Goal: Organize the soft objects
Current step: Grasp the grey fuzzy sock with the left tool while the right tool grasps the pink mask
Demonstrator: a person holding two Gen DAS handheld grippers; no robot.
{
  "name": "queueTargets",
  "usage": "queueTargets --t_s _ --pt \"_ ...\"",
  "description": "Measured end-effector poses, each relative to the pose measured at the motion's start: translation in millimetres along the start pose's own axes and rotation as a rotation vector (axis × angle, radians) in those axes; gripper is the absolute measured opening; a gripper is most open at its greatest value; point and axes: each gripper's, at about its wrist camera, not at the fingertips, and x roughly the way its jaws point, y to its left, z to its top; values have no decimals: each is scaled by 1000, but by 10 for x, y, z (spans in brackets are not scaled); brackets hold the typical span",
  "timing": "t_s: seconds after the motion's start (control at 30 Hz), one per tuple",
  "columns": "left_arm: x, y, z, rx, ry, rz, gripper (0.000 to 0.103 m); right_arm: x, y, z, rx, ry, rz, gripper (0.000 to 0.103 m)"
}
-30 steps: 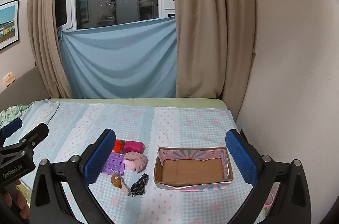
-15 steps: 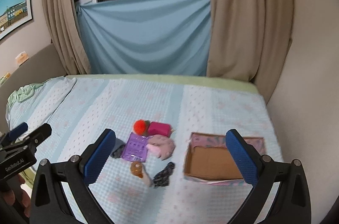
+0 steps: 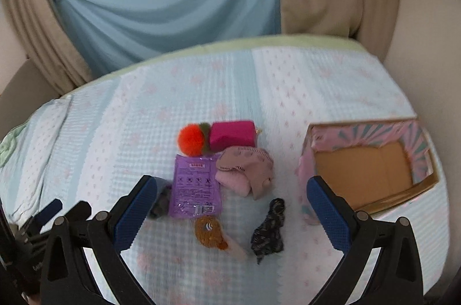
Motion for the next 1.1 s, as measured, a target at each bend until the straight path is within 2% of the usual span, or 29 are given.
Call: queueTargets --t_s 0.2,0.37,0.57,0.67,0.77,0.83,1.0,1.1 --pt "819 145 -176 17 72 -40 100 899 -106 -93 69 51 -33 103" --pt "1364 164 -278 49 104 -42 95 1555 -289 -166 141 70 -39 103" --pt "1734 144 -343 95 117 -39 95 2019 -499 -173 235 73 -53 102" --pt "1829 151 -352 115 113 -34 94 2214 -595 -167 276 91 -44 92" --pt "1878 174 -346 116 111 -30 91 2289 -663 -179 313 92 11 71" --pt "1901 212 -318 107 111 -24 82 2279 -669 -190 321 80 22 65" --pt "1967 290 -236 84 119 -39 71 2202 -691 -211 336 49 26 38" --pt "1987 266 -222 99 116 -41 63 2180 -693 -223 339 35 19 31"
